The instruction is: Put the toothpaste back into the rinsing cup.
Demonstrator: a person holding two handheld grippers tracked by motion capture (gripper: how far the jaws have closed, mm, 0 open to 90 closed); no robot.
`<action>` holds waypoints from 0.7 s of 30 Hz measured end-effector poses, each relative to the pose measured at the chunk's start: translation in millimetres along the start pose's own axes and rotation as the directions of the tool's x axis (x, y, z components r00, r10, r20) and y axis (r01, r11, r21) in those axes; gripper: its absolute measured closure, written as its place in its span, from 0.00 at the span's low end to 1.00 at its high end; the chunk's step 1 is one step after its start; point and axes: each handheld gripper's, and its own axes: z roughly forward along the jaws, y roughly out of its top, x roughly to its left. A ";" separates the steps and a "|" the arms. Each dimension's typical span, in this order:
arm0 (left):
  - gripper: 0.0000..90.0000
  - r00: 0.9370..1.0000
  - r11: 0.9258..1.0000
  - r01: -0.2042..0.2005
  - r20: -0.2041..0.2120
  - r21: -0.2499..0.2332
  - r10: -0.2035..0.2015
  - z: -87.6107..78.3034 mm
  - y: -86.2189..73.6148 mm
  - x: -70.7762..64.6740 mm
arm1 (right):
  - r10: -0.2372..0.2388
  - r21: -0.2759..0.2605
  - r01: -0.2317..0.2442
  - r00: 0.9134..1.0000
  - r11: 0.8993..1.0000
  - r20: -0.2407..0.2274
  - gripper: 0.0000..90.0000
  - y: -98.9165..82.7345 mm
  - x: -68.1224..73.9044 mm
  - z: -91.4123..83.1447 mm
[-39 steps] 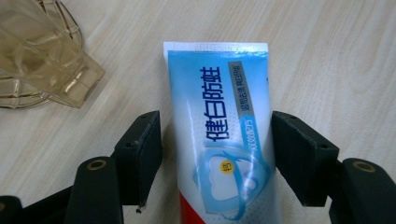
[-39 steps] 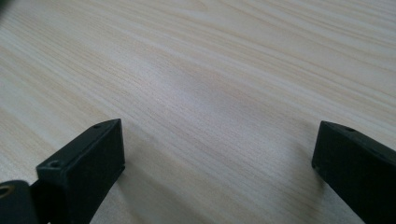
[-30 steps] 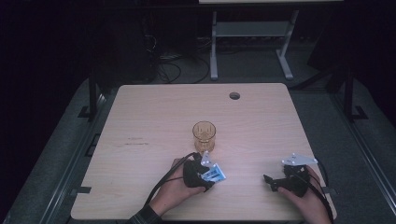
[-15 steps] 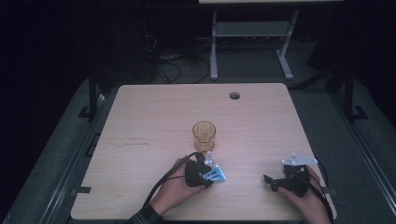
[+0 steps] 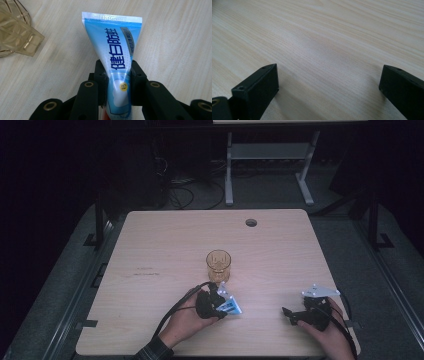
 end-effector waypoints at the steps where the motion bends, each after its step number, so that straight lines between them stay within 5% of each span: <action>1: 0.81 1.000 1.000 -0.002 0.008 -0.005 0.002 -1.6 -0.6 0.6 | 0.000 0.000 0.000 1.000 1.000 0.000 0.02 0.0 0.0 0.0; 11: 0.81 0.998 0.993 0.034 0.063 -0.116 -0.027 -21.2 -8.6 10.4 | 0.000 0.000 0.000 1.000 1.000 0.000 0.02 0.0 0.0 0.0; 21: 0.81 0.989 0.970 0.070 0.141 -0.233 -0.038 -40.1 -17.5 19.3 | 0.001 0.000 -0.001 1.000 1.000 0.000 0.02 0.0 0.0 0.0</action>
